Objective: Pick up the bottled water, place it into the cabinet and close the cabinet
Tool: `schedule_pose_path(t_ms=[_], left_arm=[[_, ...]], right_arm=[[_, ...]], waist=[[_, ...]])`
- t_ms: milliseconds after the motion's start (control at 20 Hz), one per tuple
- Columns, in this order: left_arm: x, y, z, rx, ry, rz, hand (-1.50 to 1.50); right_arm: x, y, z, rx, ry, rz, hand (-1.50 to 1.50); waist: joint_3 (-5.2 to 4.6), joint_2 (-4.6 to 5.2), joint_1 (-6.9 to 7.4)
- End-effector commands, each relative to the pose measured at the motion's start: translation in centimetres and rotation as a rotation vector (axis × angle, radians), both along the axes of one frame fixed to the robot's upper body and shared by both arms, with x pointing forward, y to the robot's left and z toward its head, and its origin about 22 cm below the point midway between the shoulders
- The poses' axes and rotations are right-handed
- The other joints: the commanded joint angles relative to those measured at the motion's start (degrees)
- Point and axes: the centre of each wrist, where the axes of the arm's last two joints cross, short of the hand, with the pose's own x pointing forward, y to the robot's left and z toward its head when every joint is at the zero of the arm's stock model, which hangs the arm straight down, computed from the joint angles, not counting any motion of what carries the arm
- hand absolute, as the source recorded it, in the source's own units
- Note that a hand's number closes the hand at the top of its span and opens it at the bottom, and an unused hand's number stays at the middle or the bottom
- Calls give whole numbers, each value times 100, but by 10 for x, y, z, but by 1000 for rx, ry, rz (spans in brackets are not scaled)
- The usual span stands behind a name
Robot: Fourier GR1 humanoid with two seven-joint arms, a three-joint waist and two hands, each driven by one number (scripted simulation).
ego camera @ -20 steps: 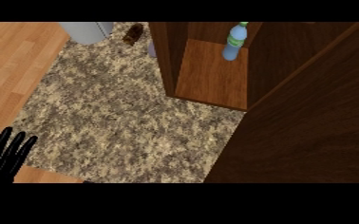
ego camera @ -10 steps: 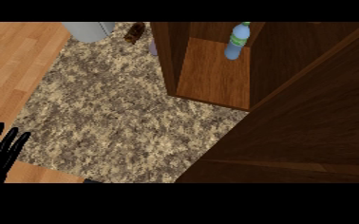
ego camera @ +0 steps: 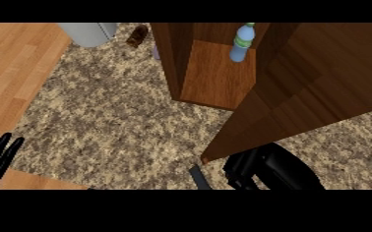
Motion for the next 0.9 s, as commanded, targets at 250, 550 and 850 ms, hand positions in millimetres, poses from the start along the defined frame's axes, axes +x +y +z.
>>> schedule_pose_path(t_ms=[250,550,850], left_arm=[[-4,11,-2,-46,3,-4,-150],[-12,8,-2,-52,12,-14,-150],[-10,7,1,-52,-15,-9,-150]], right_arm=[[113,44,29,-5,46,-304,150],[169,43,34,-50,58,-355,150],[179,59,33,-50,50,-340,150]], waist=[[23,-76,-266],[46,-103,-342],[48,-130,-401]])
